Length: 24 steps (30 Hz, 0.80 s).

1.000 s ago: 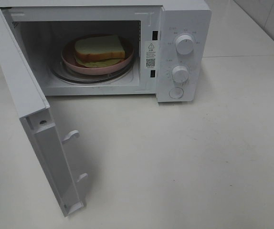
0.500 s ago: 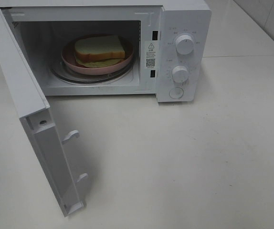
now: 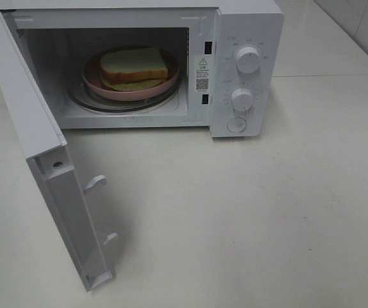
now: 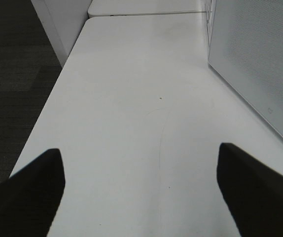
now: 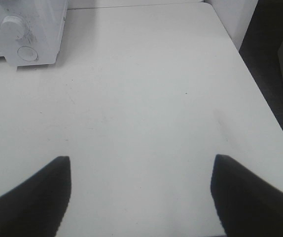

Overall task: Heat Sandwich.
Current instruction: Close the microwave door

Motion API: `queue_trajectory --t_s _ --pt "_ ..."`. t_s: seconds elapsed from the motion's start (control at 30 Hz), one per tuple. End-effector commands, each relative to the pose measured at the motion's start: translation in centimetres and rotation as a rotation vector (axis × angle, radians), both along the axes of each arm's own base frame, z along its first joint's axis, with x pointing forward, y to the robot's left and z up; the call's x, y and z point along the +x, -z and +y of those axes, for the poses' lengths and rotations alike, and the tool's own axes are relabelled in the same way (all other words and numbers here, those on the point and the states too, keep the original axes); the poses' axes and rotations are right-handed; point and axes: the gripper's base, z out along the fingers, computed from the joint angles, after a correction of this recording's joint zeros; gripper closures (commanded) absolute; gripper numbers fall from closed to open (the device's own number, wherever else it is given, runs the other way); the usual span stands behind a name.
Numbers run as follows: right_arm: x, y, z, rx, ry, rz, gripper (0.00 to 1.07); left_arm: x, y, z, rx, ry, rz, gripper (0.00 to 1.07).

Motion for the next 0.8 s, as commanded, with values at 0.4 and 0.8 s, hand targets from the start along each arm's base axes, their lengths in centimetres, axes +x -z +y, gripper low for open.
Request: queue_trajectory --t_s 0.4,0.8 --pt "-0.4 0.0 0.0 -0.009 0.001 -0.029 0.31 0.5 -2.1 -0.2 0.060 0.046 -0.196 0.32" --pt "-0.4 0.0 0.0 -0.008 0.002 -0.029 0.31 5.6 -2.3 -0.6 0.065 0.098 -0.276 0.54"
